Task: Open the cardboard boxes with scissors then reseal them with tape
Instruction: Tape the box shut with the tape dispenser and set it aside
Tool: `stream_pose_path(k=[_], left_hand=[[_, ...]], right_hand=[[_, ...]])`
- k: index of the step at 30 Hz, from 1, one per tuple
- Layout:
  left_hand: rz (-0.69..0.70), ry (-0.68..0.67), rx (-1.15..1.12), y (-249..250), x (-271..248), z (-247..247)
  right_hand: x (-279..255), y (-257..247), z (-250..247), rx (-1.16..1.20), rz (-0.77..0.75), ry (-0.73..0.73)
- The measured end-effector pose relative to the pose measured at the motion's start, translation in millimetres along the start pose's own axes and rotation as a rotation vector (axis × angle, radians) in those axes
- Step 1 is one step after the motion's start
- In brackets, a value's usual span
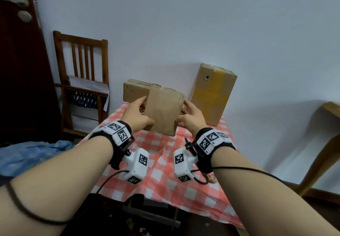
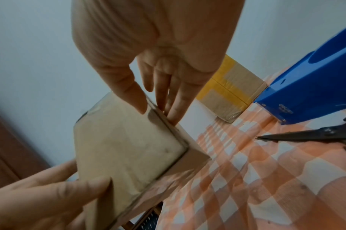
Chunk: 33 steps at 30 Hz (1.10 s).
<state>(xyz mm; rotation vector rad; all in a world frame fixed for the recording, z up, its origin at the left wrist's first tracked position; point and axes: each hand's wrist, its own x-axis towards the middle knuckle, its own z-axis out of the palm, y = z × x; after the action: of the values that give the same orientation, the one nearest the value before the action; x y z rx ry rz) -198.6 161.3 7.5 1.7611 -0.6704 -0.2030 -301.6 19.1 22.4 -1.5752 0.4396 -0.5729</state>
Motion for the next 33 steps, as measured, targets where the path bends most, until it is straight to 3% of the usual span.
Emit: stream_pose_path(k=[4, 7, 10, 12, 14, 18, 22, 26, 30, 33], left_hand=[[0.042, -0.034, 0.034, -7.1, -2.1, -0.8], [0.029, 0.040, 0.135, -15.6, 1.3, -2.8], [-0.036, 0.124, 0.308, -24.2, 3.9, -7.7], [-0.125, 0.148, 0.289, -29.1, 6.9, -12.1], [-0.167, 0.110, 0.240, -29.3, 9.5, -12.1], [-0.216, -0.069, 0.359, -23.8, 8.8, -1.9], [-0.286, -0.055, 0.622, -34.6, 10.7, 3.3], [-0.344, 0.037, 0.565, -29.9, 6.7, -5.4], [-0.396, -0.002, 0.122, -36.8, 10.6, -15.3], [-0.442, -0.040, 0.030, -33.8, 5.6, -14.9]], right_hand=[[1.5, 8.3, 3.6, -0.048, -0.033, -0.028], [0.1, 9.4, 3.1, -0.049, -0.011, -0.039], [0.7, 11.1, -0.4, -0.288, 0.093, -0.037], [3.7, 19.1, -1.5, -0.423, 0.141, -0.050], [7.5, 27.6, 0.4, -0.406, 0.133, -0.069], [5.7, 28.5, 14.4, -0.313, 0.084, -0.140], [5.3, 28.7, 26.4, -0.289, 0.068, -0.225], [8.9, 33.9, 20.6, -0.384, 0.128, -0.205], [5.7, 35.8, 5.4, -0.414, 0.181, -0.084], [3.2, 36.6, 1.3, -0.370, 0.243, -0.057]])
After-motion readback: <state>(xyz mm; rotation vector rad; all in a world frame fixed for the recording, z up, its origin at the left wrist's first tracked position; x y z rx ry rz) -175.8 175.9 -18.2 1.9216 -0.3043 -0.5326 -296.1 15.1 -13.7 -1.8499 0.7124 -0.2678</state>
